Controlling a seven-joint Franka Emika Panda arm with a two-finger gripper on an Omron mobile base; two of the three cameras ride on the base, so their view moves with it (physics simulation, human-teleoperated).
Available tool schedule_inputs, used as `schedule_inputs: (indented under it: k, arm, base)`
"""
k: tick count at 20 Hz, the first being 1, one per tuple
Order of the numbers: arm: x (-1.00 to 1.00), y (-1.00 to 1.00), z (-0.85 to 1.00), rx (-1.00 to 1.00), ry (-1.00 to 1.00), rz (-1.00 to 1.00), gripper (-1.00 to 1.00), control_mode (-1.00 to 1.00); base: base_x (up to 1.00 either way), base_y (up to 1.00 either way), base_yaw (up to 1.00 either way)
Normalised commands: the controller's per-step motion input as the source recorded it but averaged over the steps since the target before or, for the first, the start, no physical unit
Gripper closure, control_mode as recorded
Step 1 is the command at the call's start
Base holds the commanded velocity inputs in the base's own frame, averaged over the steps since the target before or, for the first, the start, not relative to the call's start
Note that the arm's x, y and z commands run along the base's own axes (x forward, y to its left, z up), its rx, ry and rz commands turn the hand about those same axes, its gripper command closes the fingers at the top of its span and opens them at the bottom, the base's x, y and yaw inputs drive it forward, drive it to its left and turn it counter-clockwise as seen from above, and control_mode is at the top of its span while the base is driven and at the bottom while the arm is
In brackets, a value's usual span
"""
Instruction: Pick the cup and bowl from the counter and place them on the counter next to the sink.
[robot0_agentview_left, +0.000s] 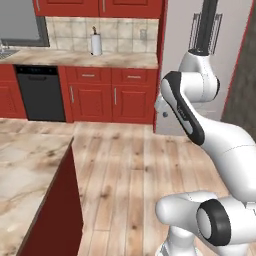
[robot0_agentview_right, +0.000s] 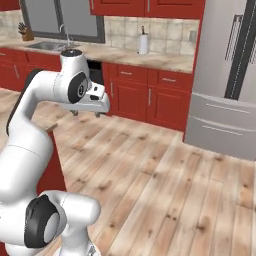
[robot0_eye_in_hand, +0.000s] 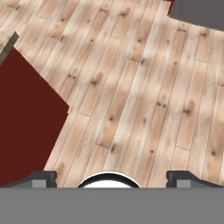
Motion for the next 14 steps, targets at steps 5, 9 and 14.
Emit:
schedule_inputs:
  k: [5,9,14]
  arm:
    - [0.0,0.0,0.0,0.0,0.0,0.0,-1.0,1.0]
    - [0.0,0.0,0.0,0.0,0.0,0.0,-1.0,1.0]
    - [0.0,0.0,0.0,0.0,0.0,0.0,-1.0,1.0]
  base:
    - [1.0,-0.53,0.26]
    - [1.0,-0.55,0.26]
    - [1.0,-0.58,0.27]
